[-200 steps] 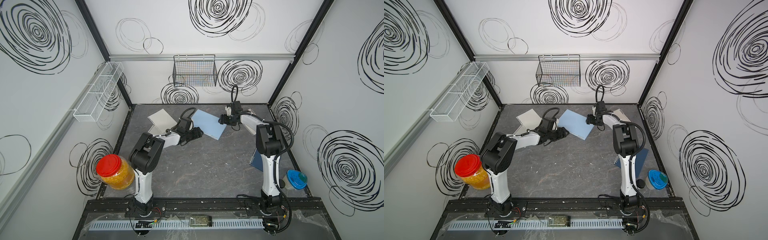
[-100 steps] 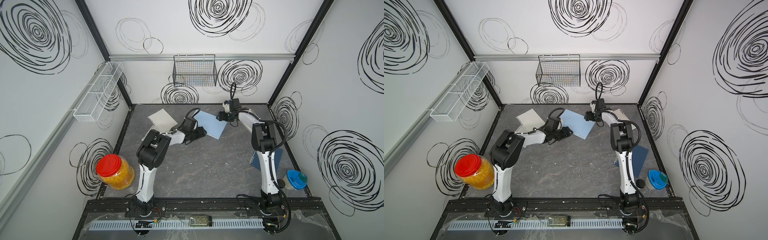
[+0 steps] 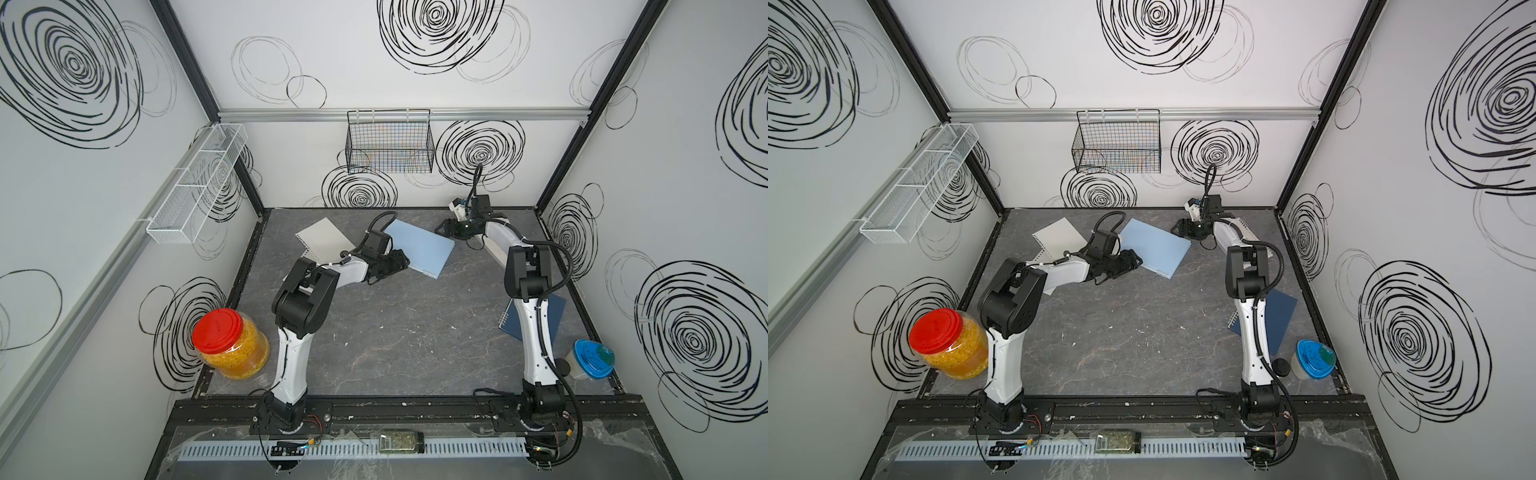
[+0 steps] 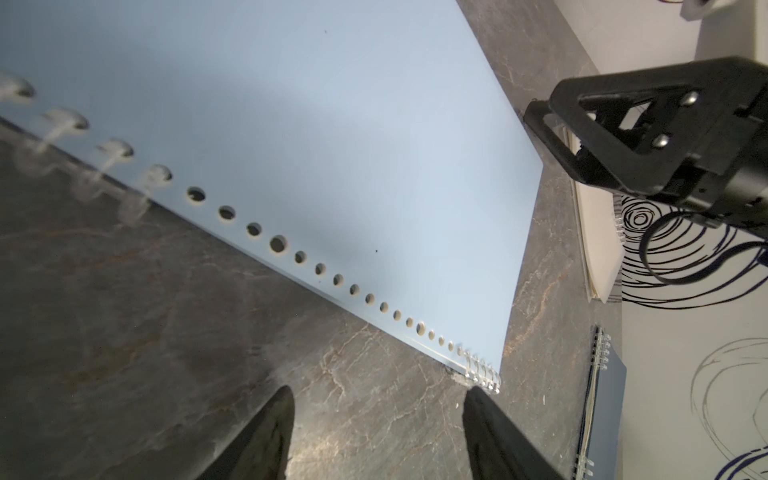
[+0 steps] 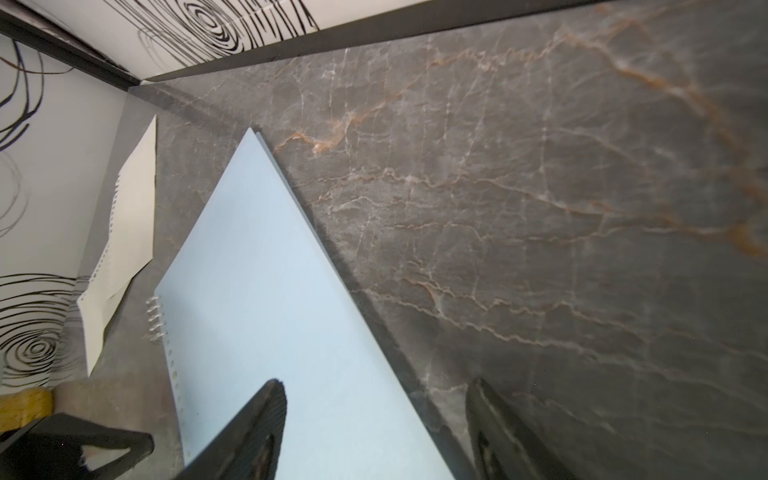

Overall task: Tear off pages from different notebooks
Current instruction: Move the notebook to the center of the board.

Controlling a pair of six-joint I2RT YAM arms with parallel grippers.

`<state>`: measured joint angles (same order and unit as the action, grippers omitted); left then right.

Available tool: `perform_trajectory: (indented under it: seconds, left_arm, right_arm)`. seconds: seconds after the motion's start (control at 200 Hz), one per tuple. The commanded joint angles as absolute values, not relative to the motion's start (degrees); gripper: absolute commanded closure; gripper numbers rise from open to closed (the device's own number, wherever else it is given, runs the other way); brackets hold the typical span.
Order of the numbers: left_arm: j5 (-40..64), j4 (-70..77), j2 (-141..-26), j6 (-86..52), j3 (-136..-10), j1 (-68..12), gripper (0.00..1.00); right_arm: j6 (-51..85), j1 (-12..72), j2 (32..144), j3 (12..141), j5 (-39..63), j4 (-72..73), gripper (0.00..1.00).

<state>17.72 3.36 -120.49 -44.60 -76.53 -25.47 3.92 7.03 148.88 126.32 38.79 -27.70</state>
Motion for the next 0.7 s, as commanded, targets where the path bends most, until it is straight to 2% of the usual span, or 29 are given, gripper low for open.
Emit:
perform_trajectory:
  seconds: [0.0,0.26,0.696]
  left_arm:
    - [17.4,3.1,-122.0,-43.6,-78.2,-25.0,0.32]
    - [16.7,1.7,-121.7,-42.7,-77.4,-23.9,0.33]
    - [15.0,-3.4,-122.1,-38.3,-79.3,-20.9,0.33]
  right_arm:
    - [2.2,7.0,150.9,126.9,43.5,-33.7,0.31]
    - [0.8,6.5,148.7,124.7,43.9,-38.4,0.40]
    - [1.7,7.6,135.4,103.0,45.7,-32.4,0.60]
